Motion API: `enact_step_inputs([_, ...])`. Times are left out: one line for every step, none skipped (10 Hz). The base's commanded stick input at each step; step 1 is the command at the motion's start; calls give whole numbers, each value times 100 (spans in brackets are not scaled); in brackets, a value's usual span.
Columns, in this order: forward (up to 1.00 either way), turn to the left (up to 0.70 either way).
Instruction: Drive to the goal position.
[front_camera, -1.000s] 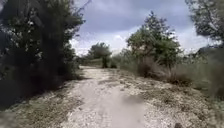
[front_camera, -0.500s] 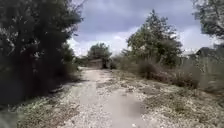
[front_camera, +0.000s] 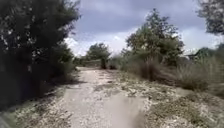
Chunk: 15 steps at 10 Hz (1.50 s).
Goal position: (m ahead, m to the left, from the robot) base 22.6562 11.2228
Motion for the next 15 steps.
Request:
enact_step_inputs([50, 1])
enact_step_inputs([50, 1])
enact_step_inputs([50, 1])
enact_step_inputs([50, 1])
enact_step_inputs([50, 1])
enact_step_inputs([50, 1])
enact_step_inputs([50, 1])
enact_step_inputs([50, 1])
enact_step_inputs([50, 1])
enact_step_inputs([50, 1])
enact_step_inputs([50, 1])
enact_step_inputs([50, 1])
enact_step_inputs([50, 1])
enact_step_inputs([50, 1])
enact_step_inputs([50, 1])
